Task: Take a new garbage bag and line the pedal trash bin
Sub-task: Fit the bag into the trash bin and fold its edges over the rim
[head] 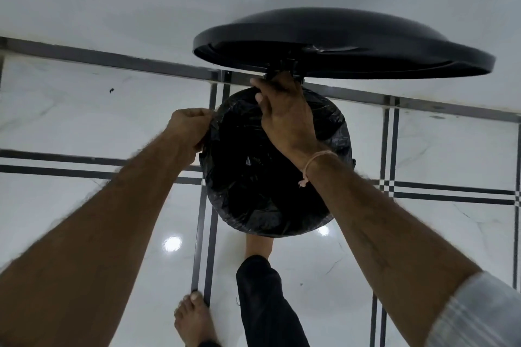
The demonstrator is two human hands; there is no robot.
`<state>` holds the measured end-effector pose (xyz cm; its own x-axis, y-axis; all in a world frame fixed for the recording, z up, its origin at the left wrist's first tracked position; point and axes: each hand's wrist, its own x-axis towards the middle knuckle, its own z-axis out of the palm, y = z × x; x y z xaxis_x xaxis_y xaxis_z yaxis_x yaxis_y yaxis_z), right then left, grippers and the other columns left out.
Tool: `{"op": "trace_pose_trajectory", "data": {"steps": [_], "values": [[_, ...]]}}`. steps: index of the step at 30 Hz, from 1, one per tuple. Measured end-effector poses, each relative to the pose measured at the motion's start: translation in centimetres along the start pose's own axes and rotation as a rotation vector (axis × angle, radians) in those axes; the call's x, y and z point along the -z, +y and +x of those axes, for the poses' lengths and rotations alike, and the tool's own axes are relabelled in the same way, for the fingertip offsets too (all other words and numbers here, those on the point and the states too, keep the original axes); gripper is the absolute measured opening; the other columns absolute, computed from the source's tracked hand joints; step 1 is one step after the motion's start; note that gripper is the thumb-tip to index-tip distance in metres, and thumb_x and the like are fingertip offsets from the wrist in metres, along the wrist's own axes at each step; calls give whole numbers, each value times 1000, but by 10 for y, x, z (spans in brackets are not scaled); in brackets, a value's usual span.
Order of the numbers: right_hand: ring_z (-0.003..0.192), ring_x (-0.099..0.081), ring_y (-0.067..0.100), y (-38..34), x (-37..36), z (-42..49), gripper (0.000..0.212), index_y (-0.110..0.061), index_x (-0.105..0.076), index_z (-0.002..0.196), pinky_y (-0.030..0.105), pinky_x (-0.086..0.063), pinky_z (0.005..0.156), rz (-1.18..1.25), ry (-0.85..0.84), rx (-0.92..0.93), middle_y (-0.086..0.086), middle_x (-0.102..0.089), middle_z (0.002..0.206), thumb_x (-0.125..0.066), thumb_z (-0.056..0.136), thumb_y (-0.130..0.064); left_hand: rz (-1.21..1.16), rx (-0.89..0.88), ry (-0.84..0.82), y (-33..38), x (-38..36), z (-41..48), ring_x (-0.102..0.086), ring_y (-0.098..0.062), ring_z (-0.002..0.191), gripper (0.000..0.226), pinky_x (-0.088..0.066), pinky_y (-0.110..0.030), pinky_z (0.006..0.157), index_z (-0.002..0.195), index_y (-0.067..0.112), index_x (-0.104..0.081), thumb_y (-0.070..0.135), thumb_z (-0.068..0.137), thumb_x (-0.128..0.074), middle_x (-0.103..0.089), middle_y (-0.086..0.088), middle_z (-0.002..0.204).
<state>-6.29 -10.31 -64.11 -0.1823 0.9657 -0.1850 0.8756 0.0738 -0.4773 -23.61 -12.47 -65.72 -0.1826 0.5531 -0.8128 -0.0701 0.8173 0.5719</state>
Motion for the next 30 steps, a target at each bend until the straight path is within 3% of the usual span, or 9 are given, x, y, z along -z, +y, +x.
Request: {"op": "trace_pose_trajectory", "data": {"steps": [3,8,13,18,21,23,25,28,30], "values": [[121,-63,31,11,8,-24,42,-14,-64,140,44,-54,101,169,103,-61,14,-62,136,-57,99,-11,-111,-145,12,5,-3,-8,-66,-13,75,23,-54,-26,66,99,12,-74,31,100,-60,-73,1,84],[122,-54,30,42,15,-55,41,-20,-64,141,45,-41,103,-49,267,-286,7,-60,136,-55,100,-21,-42,-306,63,11,-19,-15,-74,-25,99,27,-59,-34,93,111,3,-74,25,97,-66,-76,-14,109],[121,-53,30,50,17,-47,38,-23,-65,137,41,-45,95,49,375,-336,9,-58,136,-54,101,-22,55,-312,20,10,-18,-8,-70,-6,67,27,-56,-17,62,97,7,-76,27,103,-58,-74,-4,84],[117,-69,20,66,29,-20,22,-14,-78,117,42,-52,109,555,286,-534,4,-77,120,-64,101,-18,403,-530,212,15,-22,2,-72,-17,96,21,-56,-32,91,100,19,-79,30,98,-61,-77,1,98],[120,-69,26,74,31,-9,29,-5,-74,121,44,-51,111,679,162,-599,12,-76,122,-67,101,-25,446,-590,204,15,-33,4,-72,-25,95,35,-56,-42,89,98,14,-78,43,95,-59,-78,-7,96],[115,-71,31,77,33,-5,35,0,-71,121,49,-55,106,755,96,-609,16,-75,121,-64,102,-29,394,-574,172,14,-35,11,-67,-27,76,45,-56,-41,77,88,5,-74,46,95,-58,-73,-11,81],[95,-72,29,82,35,-2,35,2,-72,104,51,-60,96,789,61,-567,14,-75,101,-61,104,-31,301,-547,75,14,-33,17,-49,-21,60,56,-44,-34,60,80,-6,-64,47,96,-57,-55,-13,67],[69,-66,21,88,36,0,35,-12,-68,76,40,-59,72,821,50,-519,7,-68,73,-62,104,-32,245,-494,7,16,-28,19,-50,-19,64,55,-44,-31,64,83,-6,-62,48,97,-59,-54,-13,71],[62,-64,19,92,37,1,37,-16,-66,69,31,-55,67,829,49,-499,4,-66,67,-65,102,-34,237,-496,13,18,-27,17,-53,-21,70,47,-49,-35,70,80,1,-63,46,96,-62,-59,-16,76]]}}
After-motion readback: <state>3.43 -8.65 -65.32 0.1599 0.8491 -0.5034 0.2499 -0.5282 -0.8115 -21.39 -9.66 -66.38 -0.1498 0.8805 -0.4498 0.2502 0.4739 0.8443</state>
